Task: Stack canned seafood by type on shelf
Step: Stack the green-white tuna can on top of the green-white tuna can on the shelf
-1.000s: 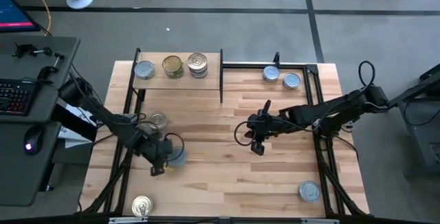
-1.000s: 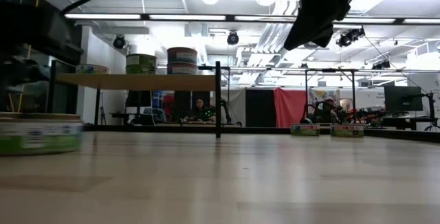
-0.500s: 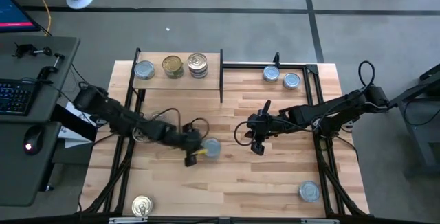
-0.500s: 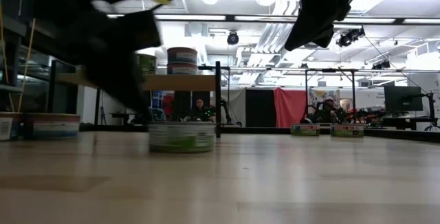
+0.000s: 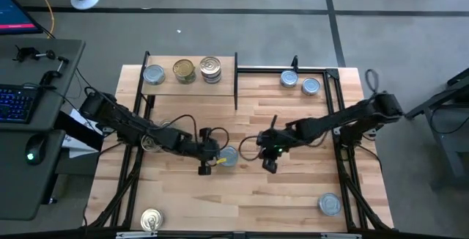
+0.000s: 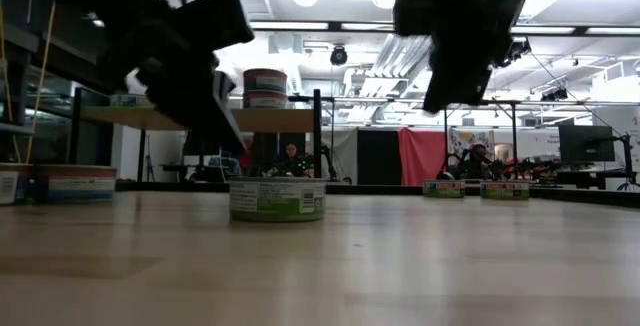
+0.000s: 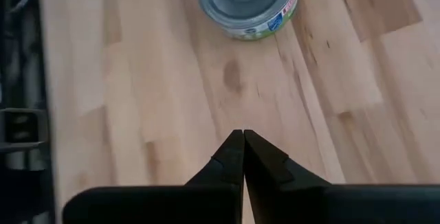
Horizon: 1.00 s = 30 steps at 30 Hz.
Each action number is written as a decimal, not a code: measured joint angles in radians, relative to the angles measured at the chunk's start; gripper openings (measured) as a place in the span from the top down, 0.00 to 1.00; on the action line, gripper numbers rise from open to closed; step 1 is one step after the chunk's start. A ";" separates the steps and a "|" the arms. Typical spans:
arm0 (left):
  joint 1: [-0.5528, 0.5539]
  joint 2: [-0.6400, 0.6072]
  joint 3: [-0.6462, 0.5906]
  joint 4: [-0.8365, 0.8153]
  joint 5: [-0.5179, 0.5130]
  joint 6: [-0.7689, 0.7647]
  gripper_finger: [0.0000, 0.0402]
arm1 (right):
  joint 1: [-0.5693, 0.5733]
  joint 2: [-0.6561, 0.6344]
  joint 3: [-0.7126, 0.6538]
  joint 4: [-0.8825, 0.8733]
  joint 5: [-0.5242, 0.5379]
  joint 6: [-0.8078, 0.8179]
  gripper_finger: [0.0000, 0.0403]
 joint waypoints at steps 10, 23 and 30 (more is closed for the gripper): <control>0.000 0.001 -0.088 0.121 0.000 0.009 1.00 | -0.041 0.235 0.000 0.285 0.028 0.016 1.00; -0.001 0.020 -0.090 0.192 0.010 0.054 1.00 | -0.062 0.297 -0.001 0.332 0.038 0.020 1.00; -0.002 0.063 -0.088 0.202 0.019 0.060 1.00 | -0.061 0.296 -0.001 0.385 0.060 0.028 1.00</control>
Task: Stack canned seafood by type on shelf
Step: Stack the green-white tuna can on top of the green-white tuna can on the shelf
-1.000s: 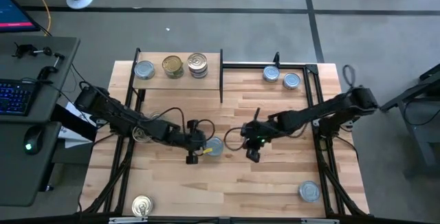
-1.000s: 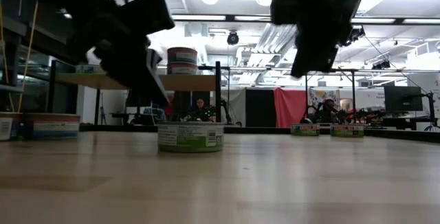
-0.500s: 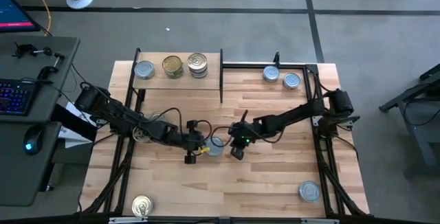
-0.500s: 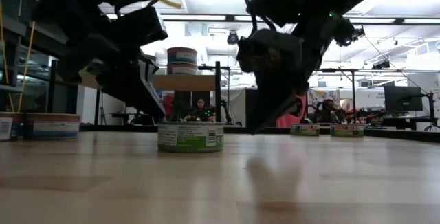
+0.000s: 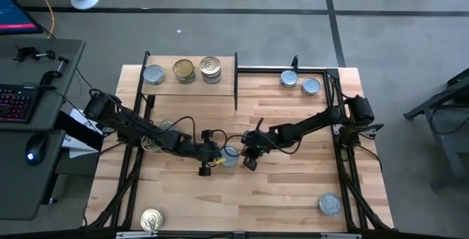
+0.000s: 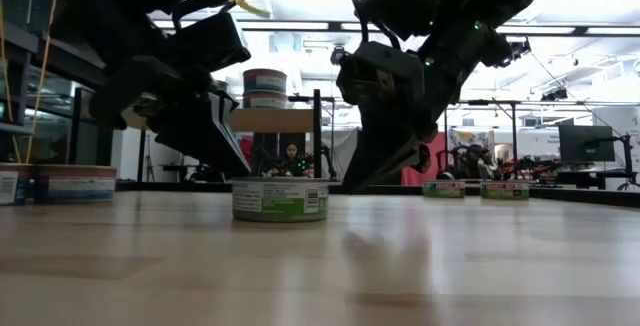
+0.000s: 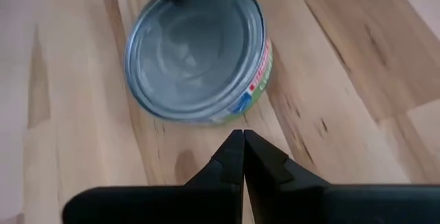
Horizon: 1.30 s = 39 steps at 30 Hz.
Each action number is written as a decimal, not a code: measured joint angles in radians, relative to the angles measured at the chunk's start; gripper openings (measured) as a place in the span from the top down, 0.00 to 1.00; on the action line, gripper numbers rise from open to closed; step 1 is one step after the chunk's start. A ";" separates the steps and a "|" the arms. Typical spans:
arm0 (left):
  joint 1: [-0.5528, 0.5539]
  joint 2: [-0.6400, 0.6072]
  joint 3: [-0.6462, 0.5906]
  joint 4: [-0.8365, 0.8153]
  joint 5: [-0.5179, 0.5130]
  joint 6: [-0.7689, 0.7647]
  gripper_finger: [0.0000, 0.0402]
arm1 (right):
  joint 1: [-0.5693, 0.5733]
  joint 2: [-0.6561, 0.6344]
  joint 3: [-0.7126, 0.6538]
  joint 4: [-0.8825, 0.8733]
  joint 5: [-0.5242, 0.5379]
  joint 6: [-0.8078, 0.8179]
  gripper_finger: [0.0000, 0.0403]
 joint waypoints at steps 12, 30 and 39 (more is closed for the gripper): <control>0.000 0.003 0.000 0.012 0.005 0.001 1.00 | 0.001 0.000 0.000 0.050 0.027 0.043 1.00; 0.001 0.003 -0.002 0.023 0.007 -0.006 1.00 | 0.007 0.011 0.000 0.031 0.091 0.070 1.00; 0.013 0.004 -0.002 0.032 0.009 0.001 1.00 | 0.017 0.042 0.000 0.079 0.116 0.166 1.00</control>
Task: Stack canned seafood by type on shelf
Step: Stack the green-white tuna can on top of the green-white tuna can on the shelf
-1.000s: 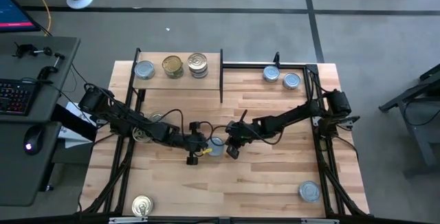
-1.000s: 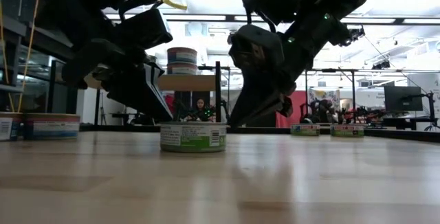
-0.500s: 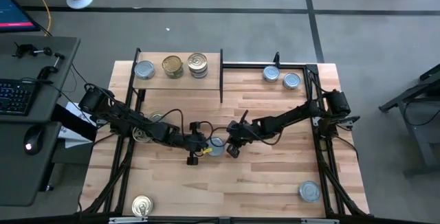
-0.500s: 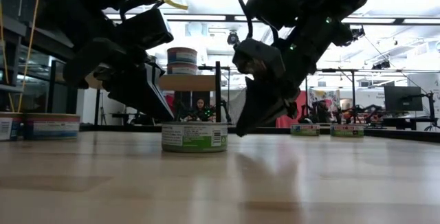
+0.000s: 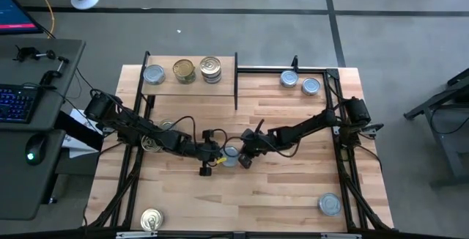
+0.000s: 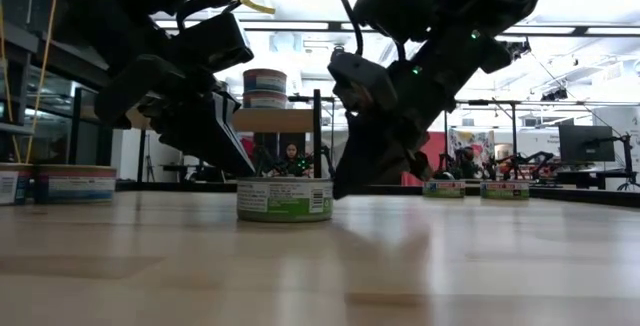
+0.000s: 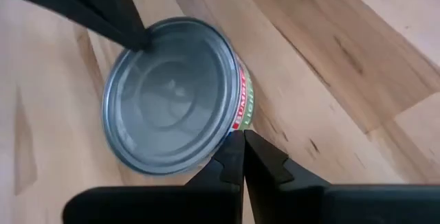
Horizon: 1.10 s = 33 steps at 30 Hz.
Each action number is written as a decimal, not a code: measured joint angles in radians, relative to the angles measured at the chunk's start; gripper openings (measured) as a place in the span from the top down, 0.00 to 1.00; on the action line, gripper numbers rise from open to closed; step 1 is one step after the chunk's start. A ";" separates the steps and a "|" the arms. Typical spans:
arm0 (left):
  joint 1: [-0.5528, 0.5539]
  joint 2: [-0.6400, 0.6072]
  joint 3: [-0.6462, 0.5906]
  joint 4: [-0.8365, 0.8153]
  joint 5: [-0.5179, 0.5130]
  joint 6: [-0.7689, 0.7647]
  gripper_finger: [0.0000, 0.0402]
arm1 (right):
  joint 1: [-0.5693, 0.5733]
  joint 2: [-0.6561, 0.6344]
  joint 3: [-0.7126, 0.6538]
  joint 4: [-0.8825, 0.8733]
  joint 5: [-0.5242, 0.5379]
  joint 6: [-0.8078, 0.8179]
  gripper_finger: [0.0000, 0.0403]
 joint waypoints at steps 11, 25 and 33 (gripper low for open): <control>0.000 -0.003 0.000 -0.018 -0.005 0.000 1.00 | 0.011 0.000 0.064 -0.001 -0.037 -0.002 1.00; -0.011 0.002 -0.002 -0.081 -0.008 -0.026 1.00 | 0.011 -0.006 0.201 0.024 -0.028 -0.097 1.00; -0.010 -0.055 -0.001 -0.242 -0.019 -0.082 1.00 | -0.001 -0.021 0.313 -0.151 -0.053 -0.304 1.00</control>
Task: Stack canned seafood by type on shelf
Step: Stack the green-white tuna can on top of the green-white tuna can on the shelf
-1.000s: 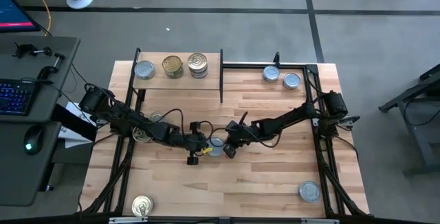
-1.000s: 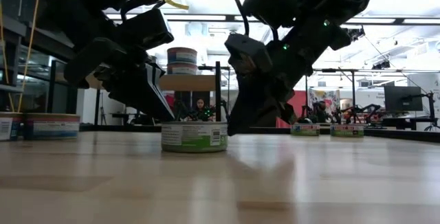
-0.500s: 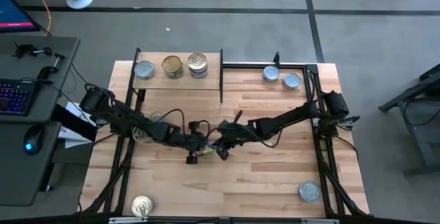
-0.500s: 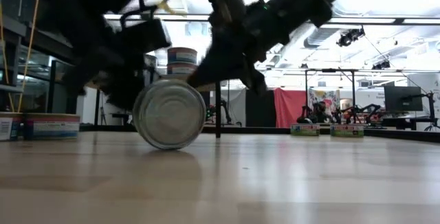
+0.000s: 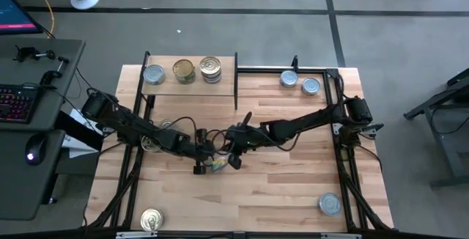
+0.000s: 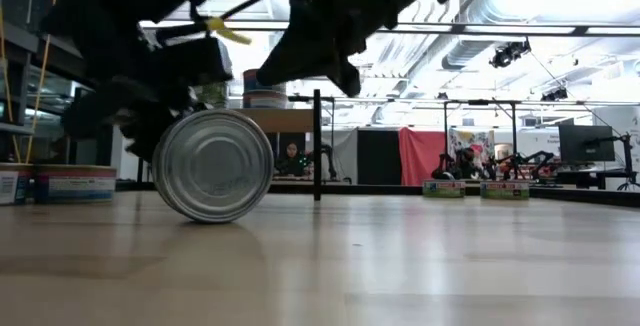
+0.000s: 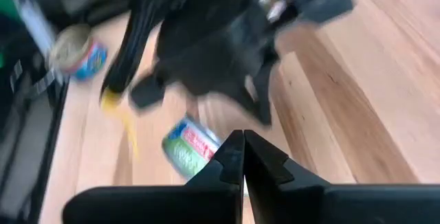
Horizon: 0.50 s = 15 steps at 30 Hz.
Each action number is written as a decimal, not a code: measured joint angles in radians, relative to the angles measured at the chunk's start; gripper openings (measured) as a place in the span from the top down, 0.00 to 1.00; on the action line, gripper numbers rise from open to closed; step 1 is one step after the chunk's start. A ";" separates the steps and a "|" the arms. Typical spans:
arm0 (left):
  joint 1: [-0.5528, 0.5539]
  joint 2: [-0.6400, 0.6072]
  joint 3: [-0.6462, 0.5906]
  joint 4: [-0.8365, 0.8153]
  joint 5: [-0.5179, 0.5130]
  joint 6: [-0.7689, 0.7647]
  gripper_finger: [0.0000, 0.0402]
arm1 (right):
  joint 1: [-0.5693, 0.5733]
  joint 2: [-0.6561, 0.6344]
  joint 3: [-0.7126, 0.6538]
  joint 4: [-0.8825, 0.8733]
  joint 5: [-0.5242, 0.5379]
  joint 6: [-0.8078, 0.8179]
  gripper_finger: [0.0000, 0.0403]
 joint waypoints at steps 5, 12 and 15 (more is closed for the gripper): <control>-0.012 -0.133 0.000 -0.155 -0.107 -0.080 1.00 | -0.003 -0.001 0.110 -0.147 -0.083 -0.257 0.99; -0.091 -0.359 -0.038 -0.211 -0.240 -0.299 1.00 | -0.009 0.061 0.249 -0.301 -0.257 -0.410 0.71; -0.142 -0.428 -0.040 -0.223 -0.292 -0.389 1.00 | -0.009 0.117 0.304 -0.348 -0.273 -0.482 0.52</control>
